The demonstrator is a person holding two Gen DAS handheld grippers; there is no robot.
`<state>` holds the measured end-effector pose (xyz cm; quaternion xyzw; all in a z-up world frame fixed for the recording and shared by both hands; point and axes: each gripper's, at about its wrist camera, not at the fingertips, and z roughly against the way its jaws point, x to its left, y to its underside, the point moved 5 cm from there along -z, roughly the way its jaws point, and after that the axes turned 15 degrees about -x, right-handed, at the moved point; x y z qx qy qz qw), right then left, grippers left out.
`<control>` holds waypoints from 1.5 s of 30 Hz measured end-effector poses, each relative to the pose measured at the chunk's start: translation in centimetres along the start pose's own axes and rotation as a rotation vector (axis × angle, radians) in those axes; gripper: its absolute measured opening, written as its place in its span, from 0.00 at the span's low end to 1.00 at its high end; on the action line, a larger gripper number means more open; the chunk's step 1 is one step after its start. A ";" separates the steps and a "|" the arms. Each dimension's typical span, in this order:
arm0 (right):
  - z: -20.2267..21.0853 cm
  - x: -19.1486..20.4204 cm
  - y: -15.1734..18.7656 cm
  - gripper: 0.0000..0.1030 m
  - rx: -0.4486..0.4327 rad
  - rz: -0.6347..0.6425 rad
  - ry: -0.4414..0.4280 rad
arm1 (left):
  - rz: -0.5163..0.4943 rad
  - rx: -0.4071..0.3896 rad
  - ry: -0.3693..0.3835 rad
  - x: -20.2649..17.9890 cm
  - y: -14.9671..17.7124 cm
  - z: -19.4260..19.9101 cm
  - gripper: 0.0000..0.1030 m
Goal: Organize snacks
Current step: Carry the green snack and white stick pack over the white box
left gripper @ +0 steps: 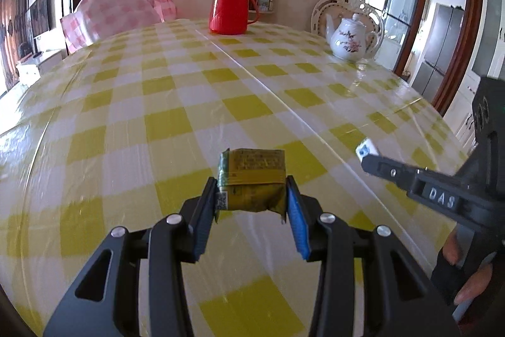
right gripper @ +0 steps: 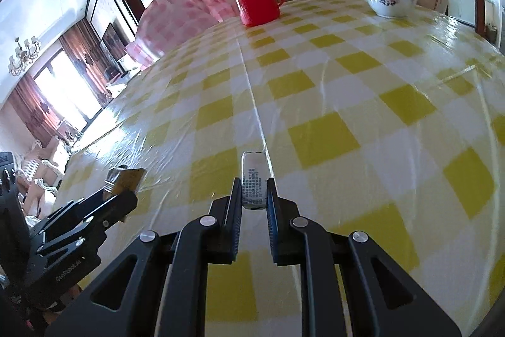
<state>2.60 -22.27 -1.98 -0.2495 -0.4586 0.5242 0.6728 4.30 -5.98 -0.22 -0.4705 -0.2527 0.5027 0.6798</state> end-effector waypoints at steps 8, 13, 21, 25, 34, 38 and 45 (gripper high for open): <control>5.0 2.4 2.3 0.15 -0.024 -0.022 -0.090 | 0.012 -0.021 -0.034 -0.5 1.4 4.3 0.42; 7.3 5.9 5.1 0.15 0.007 0.036 -0.145 | -0.033 0.003 -0.071 -0.3 3.0 8.1 0.42; 10.1 15.1 9.8 0.15 0.049 0.203 -0.278 | -0.045 0.010 -0.180 4.9 5.6 16.1 0.42; 11.7 20.1 11.9 0.15 0.061 0.300 -0.353 | -0.029 0.023 -0.233 9.1 7.4 20.4 0.42; 12.9 30.3 17.6 0.15 0.158 0.488 -0.508 | -0.049 0.087 -0.373 17.1 10.5 27.1 0.42; 13.7 35.4 21.3 0.15 0.222 0.589 -0.597 | -0.016 0.105 -0.449 20.8 11.9 30.3 0.43; 14.1 41.8 26.3 0.20 0.304 0.721 -0.683 | 0.136 0.062 -0.530 26.5 12.4 34.8 0.65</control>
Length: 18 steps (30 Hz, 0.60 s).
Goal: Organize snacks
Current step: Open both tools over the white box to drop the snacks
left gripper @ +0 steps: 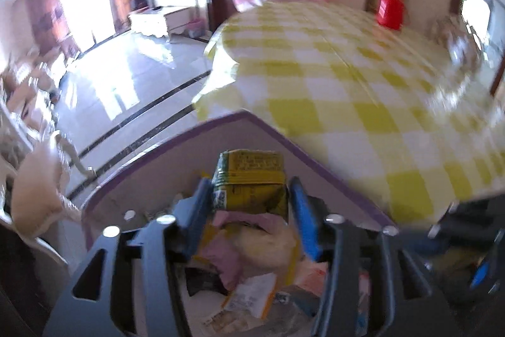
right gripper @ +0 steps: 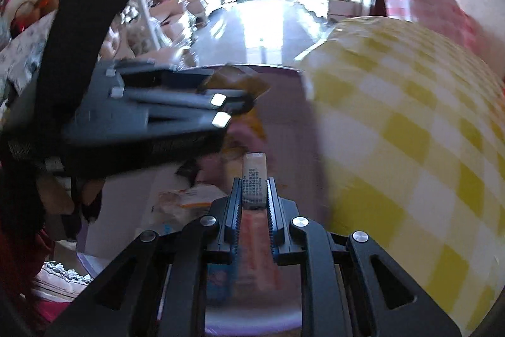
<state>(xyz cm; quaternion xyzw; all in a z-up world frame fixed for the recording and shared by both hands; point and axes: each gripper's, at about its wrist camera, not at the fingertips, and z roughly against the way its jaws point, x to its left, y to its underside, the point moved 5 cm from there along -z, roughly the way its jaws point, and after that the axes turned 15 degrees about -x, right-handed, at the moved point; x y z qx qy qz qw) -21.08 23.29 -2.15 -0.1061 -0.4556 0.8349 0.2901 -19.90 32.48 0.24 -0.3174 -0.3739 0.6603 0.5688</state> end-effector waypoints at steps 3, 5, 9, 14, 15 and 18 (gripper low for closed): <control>0.1 0.5 -0.4 0.67 -0.007 0.007 0.006 | 0.019 -0.050 -0.030 1.4 -1.0 0.6 0.99; 0.4 0.5 -0.6 0.76 -0.022 0.007 0.005 | 0.003 -0.026 -0.078 2.0 -1.0 0.5 0.99; 0.9 1.2 -0.5 0.84 0.022 0.033 0.008 | -0.015 -0.047 -0.246 3.4 -1.3 0.8 0.99; 0.7 1.4 -0.2 0.84 0.116 0.025 0.035 | 0.004 -0.004 -0.343 4.2 -1.2 0.9 0.99; 0.5 1.2 -0.2 0.84 0.130 0.013 0.034 | 0.013 0.016 -0.340 4.4 -0.9 0.8 0.99; 0.1 0.5 0.3 0.84 0.168 -0.043 0.050 | 0.065 0.081 -0.304 4.6 -0.1 0.1 0.99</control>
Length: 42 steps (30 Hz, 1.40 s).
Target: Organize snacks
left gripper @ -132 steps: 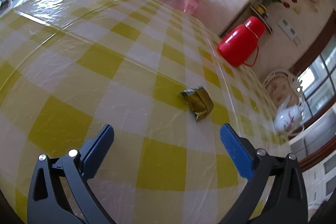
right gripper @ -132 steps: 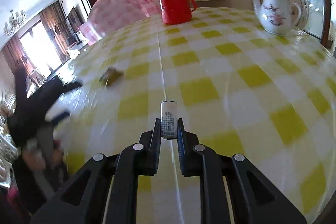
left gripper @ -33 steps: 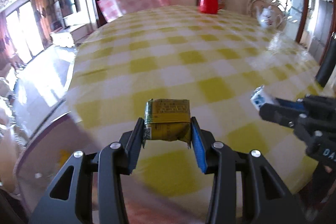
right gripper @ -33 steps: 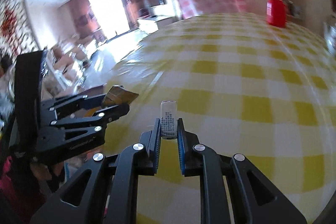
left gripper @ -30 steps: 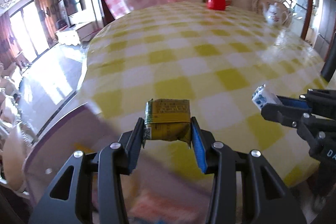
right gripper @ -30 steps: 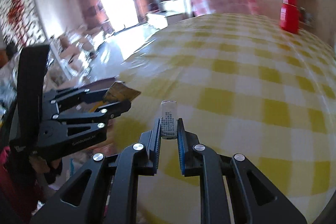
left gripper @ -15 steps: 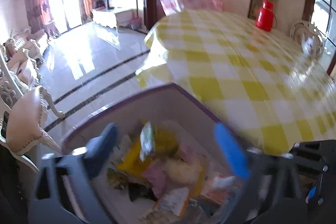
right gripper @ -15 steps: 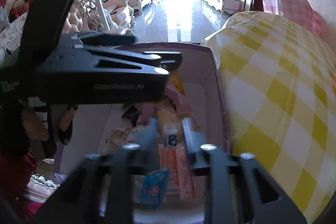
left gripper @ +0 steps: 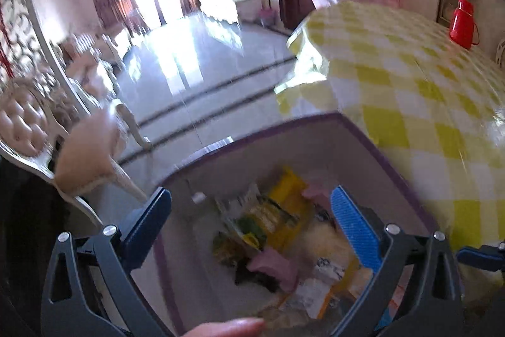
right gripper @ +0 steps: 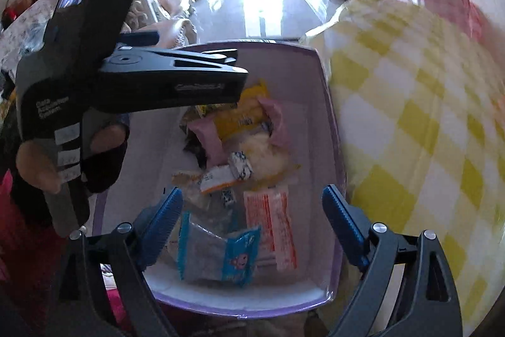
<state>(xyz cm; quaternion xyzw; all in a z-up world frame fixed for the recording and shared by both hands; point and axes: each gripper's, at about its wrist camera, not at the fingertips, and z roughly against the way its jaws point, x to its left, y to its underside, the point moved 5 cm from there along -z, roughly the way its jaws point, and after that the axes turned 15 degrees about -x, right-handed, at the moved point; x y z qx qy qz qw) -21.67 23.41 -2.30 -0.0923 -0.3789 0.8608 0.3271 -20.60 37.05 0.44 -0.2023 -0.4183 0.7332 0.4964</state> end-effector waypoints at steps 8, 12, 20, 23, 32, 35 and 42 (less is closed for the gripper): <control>-1.0 -1.0 0.4 0.84 0.037 -0.029 0.048 | 0.045 0.086 0.046 -0.6 1.4 -1.5 0.99; -1.5 -0.9 0.5 0.84 0.043 -0.017 0.056 | 0.047 0.097 0.048 -0.6 1.7 -1.8 0.99; -2.1 -0.8 1.0 0.84 0.053 -0.013 0.062 | 0.051 0.101 0.050 -0.7 1.6 -2.1 0.99; -2.2 -0.8 1.1 0.84 0.054 -0.016 0.058 | 0.053 0.106 0.055 -0.8 1.7 -2.1 0.99; -2.2 -0.9 1.3 0.84 0.057 -0.024 0.056 | 0.053 0.116 0.062 -0.8 1.9 -2.4 0.99; -2.2 -0.9 1.3 0.84 0.057 -0.024 0.057 | 0.055 0.119 0.061 -0.7 2.0 -2.5 0.99; -2.4 -0.8 1.7 0.84 0.062 -0.028 0.056 | 0.059 0.123 0.061 -0.7 2.0 -2.6 0.99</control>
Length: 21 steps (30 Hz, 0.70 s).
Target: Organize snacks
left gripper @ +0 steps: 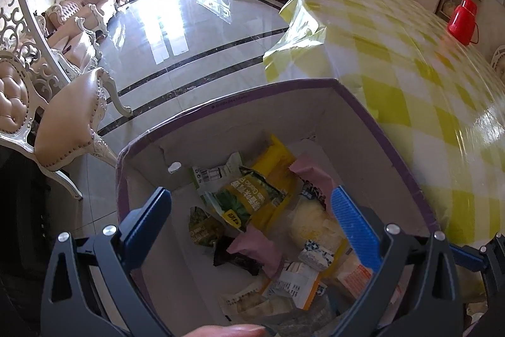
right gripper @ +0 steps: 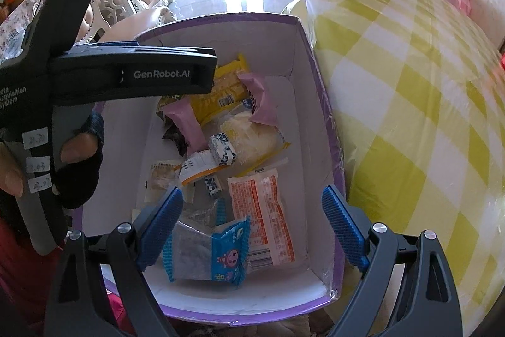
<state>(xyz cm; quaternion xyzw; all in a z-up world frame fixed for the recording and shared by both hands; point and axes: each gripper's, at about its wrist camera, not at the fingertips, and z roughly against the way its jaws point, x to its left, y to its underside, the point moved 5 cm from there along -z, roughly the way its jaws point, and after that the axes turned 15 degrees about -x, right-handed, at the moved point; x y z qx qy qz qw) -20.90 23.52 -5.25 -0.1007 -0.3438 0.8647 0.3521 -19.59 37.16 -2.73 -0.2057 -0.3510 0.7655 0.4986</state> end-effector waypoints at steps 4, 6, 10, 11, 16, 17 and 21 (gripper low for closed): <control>-0.1 0.0 0.1 0.84 0.002 0.002 -0.001 | 0.004 0.004 -0.001 0.1 0.2 0.0 0.99; -0.1 0.0 0.2 0.84 0.003 0.001 0.000 | 0.007 0.007 0.002 0.2 0.2 0.0 0.99; -0.2 0.0 0.3 0.84 0.004 0.002 0.001 | 0.010 0.023 0.000 0.4 0.5 -0.3 0.99; -0.2 -0.1 0.3 0.84 0.003 0.002 0.000 | 0.007 0.025 -0.007 0.4 0.6 -0.3 0.99; -0.3 0.0 0.5 0.84 0.005 0.000 0.001 | 0.004 0.037 -0.009 0.4 0.8 -0.7 0.99; -0.2 0.0 0.5 0.84 0.005 0.000 0.001 | 0.003 0.037 -0.009 0.4 0.8 -0.7 0.99; -0.3 0.0 0.5 0.84 0.006 0.001 0.002 | 0.009 0.041 -0.006 0.4 0.8 -0.8 0.99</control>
